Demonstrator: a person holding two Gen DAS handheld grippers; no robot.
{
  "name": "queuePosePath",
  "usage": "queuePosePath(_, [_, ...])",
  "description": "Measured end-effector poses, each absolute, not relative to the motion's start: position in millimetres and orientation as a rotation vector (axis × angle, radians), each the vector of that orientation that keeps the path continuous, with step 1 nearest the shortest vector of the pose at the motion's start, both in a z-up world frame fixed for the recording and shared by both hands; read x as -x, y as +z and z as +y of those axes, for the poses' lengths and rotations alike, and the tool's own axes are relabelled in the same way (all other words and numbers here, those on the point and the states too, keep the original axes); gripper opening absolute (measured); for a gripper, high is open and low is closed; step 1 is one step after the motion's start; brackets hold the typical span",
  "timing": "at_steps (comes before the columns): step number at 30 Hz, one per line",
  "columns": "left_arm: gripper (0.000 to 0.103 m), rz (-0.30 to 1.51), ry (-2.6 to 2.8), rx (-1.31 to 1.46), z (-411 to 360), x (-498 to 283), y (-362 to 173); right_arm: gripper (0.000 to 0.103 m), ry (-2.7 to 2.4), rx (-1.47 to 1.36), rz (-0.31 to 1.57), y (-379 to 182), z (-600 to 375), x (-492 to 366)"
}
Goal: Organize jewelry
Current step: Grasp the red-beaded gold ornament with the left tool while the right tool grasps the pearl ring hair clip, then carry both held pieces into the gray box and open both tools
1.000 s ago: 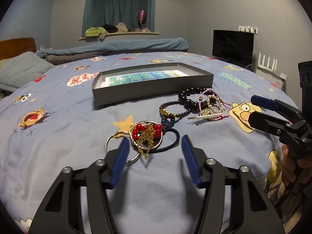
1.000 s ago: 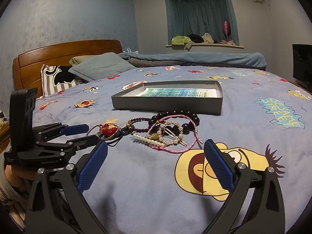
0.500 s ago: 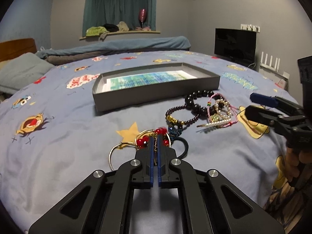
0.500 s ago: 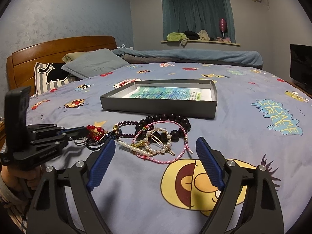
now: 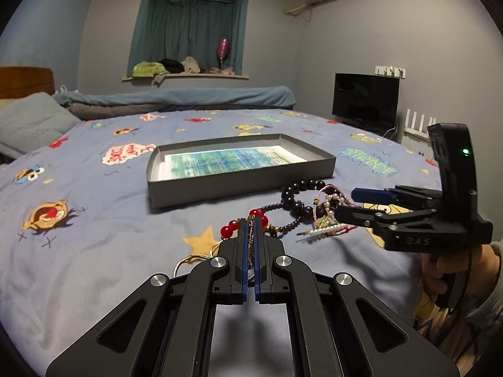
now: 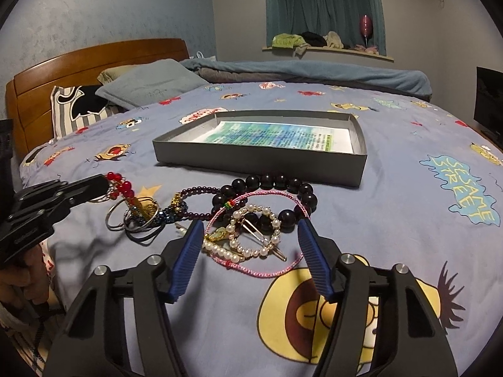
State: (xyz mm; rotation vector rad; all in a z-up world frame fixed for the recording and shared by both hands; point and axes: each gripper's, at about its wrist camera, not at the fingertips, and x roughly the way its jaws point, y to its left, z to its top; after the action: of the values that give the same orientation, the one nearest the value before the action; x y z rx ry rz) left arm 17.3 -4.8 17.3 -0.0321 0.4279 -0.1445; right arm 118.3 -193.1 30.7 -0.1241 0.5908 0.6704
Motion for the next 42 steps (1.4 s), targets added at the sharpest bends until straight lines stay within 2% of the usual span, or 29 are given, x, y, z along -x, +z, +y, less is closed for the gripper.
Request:
queuePosePath(5, [0.003, 0.423, -0.146, 0.03, -5, -17, 19, 0.051, 0.663, 0.147, 0.631, 24, -185, -127])
queuePosePath(7, [0.003, 0.419, -0.145, 0.029, -4, -16, 20, 0.041, 0.662, 0.157, 0.632, 22, -184, -127])
queuePosePath(12, [0.003, 0.409, -0.146, 0.046, 1, -16, 23, 0.041, 0.657, 0.142, 0.6, 27, -188, -125])
queuePosePath(19, [0.003, 0.377, -0.163, 0.107, 15, -21, 36, 0.041, 0.722, -0.035, 0.483, 55, -216, -122])
queuePosePath(42, [0.003, 0.165, -0.144, 0.25, 60, -89, 95, 0.041, 0.64, -0.114, 0.44, 84, -222, -202])
